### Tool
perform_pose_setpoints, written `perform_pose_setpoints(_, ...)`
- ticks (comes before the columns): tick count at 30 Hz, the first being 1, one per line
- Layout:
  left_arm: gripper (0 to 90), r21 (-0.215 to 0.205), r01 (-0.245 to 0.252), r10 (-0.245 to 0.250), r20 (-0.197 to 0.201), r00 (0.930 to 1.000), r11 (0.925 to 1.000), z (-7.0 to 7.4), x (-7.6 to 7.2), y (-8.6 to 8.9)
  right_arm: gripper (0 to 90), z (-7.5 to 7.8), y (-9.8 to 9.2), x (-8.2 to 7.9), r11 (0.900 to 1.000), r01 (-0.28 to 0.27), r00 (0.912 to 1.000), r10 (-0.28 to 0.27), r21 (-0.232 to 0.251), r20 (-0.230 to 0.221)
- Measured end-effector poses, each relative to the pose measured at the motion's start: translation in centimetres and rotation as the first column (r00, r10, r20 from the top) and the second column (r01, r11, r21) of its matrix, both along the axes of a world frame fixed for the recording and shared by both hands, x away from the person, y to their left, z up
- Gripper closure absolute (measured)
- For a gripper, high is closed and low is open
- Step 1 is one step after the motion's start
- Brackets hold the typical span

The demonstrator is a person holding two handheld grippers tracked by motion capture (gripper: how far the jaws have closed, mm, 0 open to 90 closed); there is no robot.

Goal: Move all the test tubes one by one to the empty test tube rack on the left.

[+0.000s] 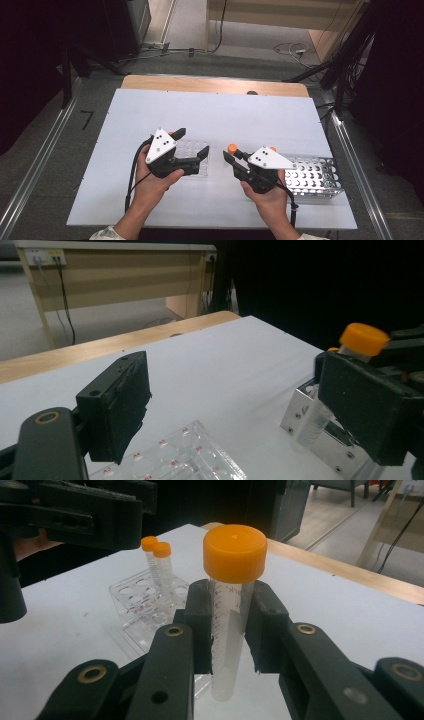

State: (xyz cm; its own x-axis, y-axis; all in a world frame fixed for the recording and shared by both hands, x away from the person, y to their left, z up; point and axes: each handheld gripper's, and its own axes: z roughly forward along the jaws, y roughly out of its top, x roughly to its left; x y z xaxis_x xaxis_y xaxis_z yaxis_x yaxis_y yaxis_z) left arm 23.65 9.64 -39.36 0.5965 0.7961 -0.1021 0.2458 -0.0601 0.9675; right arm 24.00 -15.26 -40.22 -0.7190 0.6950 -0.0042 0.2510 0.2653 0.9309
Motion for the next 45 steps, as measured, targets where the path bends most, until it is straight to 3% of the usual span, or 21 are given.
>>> perform_pose_setpoints(8, 15.7, 0.008, 0.039, -0.039, -0.015, 0.9991, 0.9992, 0.1, -0.2, -0.7, 71.7, -0.9, 1.7, 0.8, 0.999, -0.031, 0.9987, 0.030, -0.014, -0.042)
perform_pose_setpoints(28, 27.1, 0.023, 0.077, -0.077, -0.007, 0.9970, 0.9968, 0.5, -0.7, -1.7, 71.7, -0.8, 3.9, 0.7, 0.996, -0.088, 0.9949, 0.086, -0.031, -0.051)
perform_pose_setpoints(34, 47.7, 0.037, 0.072, -0.073, 0.032, 0.9968, 0.9967, 0.4, -0.9, -1.8, 71.7, -0.8, 4.0, 0.8, 0.995, -0.094, 0.9946, 0.092, -0.031, -0.048)
perform_pose_setpoints(45, 63.2, 0.042, 0.112, -0.113, 0.011, 0.9936, 0.9928, -0.2, -0.6, -2.2, 71.7, -0.7, 4.2, 0.7, 0.995, -0.094, 0.9946, 0.093, -0.028, -0.048)
